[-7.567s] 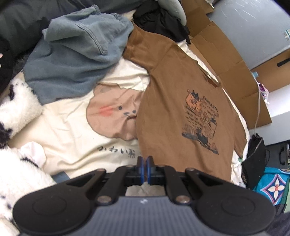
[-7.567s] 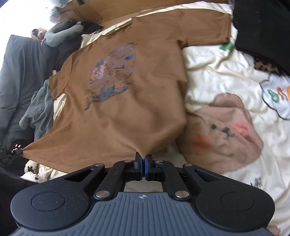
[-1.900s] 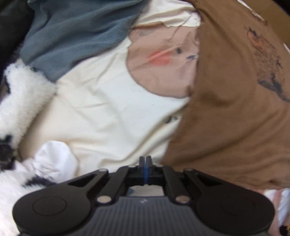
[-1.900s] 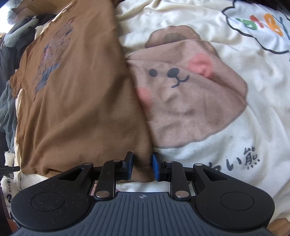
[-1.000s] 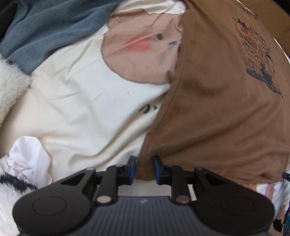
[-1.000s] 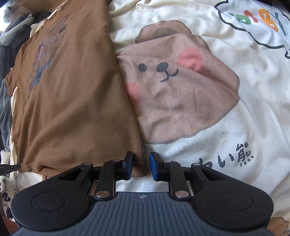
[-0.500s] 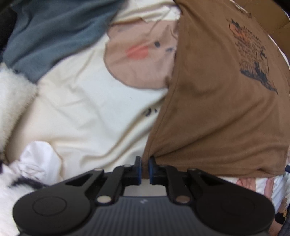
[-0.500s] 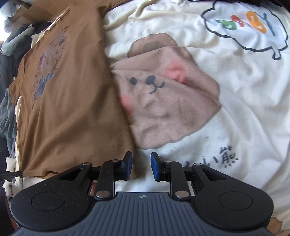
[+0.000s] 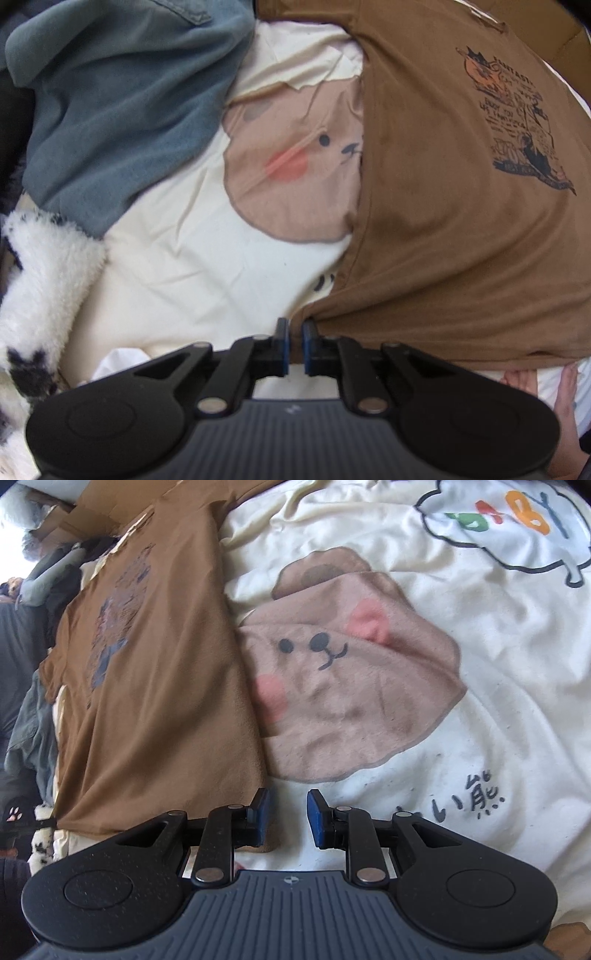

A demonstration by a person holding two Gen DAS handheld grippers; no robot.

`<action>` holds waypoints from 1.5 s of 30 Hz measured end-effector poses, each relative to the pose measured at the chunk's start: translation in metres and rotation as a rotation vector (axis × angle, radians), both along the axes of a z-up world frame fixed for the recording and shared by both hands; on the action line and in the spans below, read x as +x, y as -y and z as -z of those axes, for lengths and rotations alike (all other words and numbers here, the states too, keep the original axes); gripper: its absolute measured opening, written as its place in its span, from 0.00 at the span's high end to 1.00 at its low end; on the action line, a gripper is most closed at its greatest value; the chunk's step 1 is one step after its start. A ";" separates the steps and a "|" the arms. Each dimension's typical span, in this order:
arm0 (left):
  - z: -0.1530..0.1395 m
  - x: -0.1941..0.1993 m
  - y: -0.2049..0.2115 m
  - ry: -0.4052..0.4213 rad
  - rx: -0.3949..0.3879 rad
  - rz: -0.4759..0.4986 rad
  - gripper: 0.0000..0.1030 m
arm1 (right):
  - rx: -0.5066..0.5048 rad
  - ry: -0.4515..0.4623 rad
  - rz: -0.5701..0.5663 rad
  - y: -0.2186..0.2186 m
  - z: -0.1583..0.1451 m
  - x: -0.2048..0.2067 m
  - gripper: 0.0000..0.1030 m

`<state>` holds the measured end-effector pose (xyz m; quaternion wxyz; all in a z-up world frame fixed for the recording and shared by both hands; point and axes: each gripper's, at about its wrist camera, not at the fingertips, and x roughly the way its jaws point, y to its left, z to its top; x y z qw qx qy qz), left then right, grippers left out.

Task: Fold clothes

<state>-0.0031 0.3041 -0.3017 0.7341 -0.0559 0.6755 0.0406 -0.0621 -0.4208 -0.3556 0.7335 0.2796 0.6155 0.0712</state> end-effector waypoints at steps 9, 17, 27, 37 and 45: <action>0.003 0.008 0.001 -0.006 0.012 0.005 0.93 | -0.006 -0.016 -0.051 -0.028 0.020 0.007 0.73; 0.002 0.000 0.003 -0.012 -0.010 -0.012 0.93 | -0.092 -0.024 -0.157 -0.045 -0.001 0.011 0.98; -0.037 -0.024 0.010 -0.015 -0.187 -0.088 0.93 | -0.196 0.011 -0.229 -0.037 -0.077 0.014 0.98; -0.104 -0.024 0.010 0.080 -0.244 -0.074 0.94 | -0.213 0.132 -0.309 -0.030 -0.156 0.038 0.98; -0.114 -0.026 0.000 0.100 -0.217 -0.056 0.94 | -0.194 0.097 -0.369 -0.035 -0.164 0.031 0.98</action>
